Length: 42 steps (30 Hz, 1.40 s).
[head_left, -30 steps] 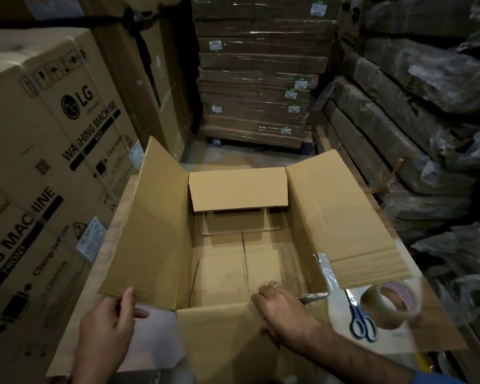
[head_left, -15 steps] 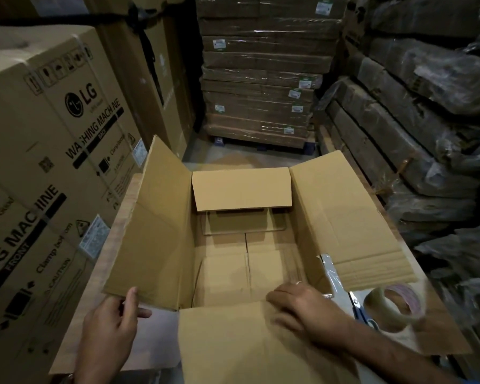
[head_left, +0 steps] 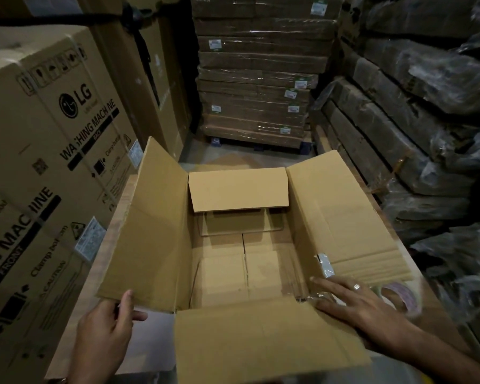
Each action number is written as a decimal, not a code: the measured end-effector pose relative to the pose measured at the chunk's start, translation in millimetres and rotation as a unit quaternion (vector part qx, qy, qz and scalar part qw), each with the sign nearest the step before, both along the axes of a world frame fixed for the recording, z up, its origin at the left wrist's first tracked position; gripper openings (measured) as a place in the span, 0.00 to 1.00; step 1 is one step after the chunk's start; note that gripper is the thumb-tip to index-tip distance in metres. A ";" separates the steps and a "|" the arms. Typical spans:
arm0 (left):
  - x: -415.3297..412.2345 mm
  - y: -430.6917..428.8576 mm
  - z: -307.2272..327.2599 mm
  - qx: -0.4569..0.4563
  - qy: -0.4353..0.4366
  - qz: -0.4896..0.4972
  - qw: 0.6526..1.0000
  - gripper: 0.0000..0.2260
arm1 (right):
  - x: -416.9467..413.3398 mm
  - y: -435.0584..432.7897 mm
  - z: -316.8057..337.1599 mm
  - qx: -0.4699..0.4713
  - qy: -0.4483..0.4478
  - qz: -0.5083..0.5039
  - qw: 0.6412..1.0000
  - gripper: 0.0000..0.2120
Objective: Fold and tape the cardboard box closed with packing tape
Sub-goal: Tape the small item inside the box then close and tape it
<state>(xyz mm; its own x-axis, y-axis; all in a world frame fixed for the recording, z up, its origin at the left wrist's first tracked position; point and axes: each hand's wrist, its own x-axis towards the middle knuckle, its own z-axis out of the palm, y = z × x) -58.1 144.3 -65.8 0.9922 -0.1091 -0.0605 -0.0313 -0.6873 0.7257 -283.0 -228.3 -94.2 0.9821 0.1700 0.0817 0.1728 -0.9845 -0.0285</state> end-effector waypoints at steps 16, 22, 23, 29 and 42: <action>1.0 0.5 -4.2 0.010 -0.022 0.001 1.000 0.17 | 84.8 20.5 -11.6 0.178 -0.075 -0.355 0.915 0.29; 2.1 -0.1 -5.0 0.008 -0.016 -0.001 1.000 0.16 | 93.1 42.7 -26.4 -0.021 -0.006 -0.321 0.947 0.20; 2.0 -0.4 -4.6 0.008 -0.015 -0.001 1.000 0.16 | 92.7 44.8 -27.9 -0.030 0.002 -0.308 0.951 0.20; -2.6 -8.6 1.2 0.034 -0.055 -0.018 0.998 0.15 | 89.9 42.7 -39.8 -0.047 0.024 -0.281 0.958 0.16; -8.3 -56.5 -7.1 0.059 -0.221 -0.279 0.933 0.21 | 63.7 40.8 -8.5 0.075 -0.154 -0.314 0.934 0.08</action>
